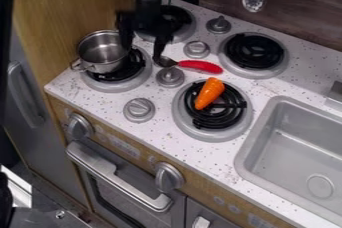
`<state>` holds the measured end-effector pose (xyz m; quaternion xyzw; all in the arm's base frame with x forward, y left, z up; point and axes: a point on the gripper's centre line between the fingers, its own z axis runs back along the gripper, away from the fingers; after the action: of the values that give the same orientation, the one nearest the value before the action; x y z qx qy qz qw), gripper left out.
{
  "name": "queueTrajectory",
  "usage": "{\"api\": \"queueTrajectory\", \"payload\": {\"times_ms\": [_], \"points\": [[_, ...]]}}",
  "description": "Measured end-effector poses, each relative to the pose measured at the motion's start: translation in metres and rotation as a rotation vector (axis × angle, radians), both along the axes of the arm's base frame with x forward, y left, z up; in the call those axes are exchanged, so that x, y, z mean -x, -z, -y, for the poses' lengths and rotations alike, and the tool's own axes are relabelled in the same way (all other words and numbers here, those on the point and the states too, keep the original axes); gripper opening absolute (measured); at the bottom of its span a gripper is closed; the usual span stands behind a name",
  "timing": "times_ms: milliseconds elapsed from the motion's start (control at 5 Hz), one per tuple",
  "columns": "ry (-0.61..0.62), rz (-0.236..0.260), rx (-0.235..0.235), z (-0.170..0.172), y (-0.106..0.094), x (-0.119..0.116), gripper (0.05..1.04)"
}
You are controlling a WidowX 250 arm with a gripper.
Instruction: Move the silver pot to the top right of the burner
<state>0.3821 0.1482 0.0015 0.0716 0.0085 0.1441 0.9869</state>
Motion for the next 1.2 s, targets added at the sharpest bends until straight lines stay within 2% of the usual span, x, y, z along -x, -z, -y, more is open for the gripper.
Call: {"api": "queueTrajectory", "payload": {"times_ms": [200, 400, 600, 1000, 1200], "points": [[-0.034, 0.039, 0.033, 0.004, -0.017, -0.005, 0.998], [-0.053, 0.050, 0.030, -0.002, -0.023, -0.008, 0.998], [-0.081, 0.048, 0.029, -0.014, -0.020, -0.011, 0.998], [-0.136, -0.033, 0.086, -0.021, 0.028, -0.003, 0.998], [-0.135, -0.081, 0.095, -0.022, 0.046, -0.001, 0.992]]}}
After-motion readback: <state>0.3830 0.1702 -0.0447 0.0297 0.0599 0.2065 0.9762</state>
